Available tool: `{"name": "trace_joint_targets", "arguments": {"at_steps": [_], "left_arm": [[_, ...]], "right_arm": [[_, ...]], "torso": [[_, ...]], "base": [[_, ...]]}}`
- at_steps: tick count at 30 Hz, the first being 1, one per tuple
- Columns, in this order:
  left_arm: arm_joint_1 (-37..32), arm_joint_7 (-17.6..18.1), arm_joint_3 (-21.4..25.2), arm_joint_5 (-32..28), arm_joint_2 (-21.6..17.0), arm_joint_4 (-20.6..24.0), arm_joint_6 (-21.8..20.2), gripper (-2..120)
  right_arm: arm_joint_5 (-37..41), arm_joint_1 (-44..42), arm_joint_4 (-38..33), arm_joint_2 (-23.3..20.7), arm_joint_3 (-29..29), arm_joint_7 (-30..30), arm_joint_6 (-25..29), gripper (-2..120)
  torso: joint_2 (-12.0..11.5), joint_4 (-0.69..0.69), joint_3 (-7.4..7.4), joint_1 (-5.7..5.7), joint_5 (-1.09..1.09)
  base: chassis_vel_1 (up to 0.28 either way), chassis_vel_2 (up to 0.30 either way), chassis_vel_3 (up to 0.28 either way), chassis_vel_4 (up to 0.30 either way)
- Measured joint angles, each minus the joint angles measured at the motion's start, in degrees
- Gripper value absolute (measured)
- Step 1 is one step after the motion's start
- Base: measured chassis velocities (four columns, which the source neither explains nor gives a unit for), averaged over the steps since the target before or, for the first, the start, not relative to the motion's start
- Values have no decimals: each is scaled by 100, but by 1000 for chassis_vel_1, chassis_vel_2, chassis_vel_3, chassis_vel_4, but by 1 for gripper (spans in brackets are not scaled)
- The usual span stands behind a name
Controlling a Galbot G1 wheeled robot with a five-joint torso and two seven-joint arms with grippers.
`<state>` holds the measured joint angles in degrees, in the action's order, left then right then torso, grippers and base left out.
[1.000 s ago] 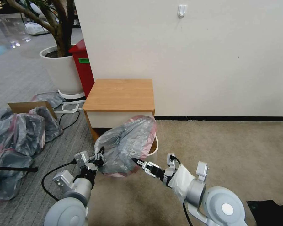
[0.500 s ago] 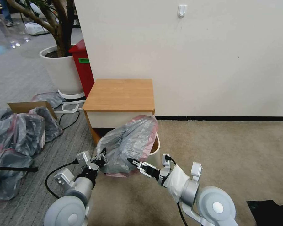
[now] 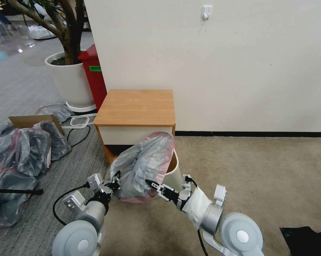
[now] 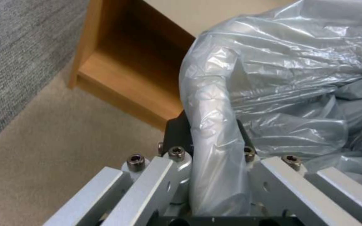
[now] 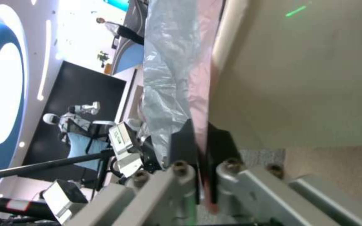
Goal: Pick up the garbage bag from the table and place it over the trash can.
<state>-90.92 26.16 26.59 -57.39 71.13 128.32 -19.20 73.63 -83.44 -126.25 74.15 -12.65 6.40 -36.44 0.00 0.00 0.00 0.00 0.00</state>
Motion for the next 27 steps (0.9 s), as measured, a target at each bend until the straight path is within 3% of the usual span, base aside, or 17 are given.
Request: {"name": "trace_joint_targets", "arguments": {"at_steps": [27], "left_arm": [[42,-28,9,-5,-173,-30,-67,6]], "right_arm": [[-289,111,-32,-683,-442,-265,183,0]], "torso": [[0,0,0,0,0]], "base": [[0,0,0,0]]}}
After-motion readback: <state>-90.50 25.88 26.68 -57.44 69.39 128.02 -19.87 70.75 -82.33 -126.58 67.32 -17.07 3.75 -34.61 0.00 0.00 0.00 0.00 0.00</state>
